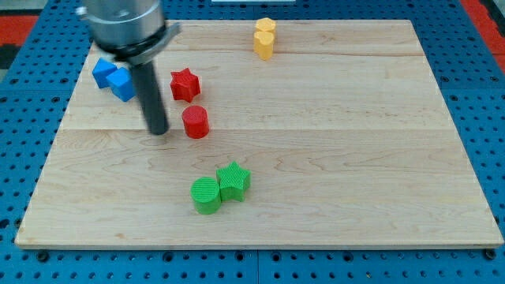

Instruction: Separate green circle from green star

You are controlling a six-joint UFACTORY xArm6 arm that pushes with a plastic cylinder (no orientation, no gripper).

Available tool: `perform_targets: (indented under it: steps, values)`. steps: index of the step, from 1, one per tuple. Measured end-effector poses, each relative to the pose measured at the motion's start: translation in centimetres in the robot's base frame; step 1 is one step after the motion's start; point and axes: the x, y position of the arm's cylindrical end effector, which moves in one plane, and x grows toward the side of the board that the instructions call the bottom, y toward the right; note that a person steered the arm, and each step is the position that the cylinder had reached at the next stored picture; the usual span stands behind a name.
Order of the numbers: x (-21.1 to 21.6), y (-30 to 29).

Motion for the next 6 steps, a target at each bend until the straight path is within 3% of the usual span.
perform_targets:
  steps: [1,2,5,6]
  values:
    - [7.9,1.7]
    - [12.1,4.9]
    - [12.8,9.5]
    - [9.9,9.5]
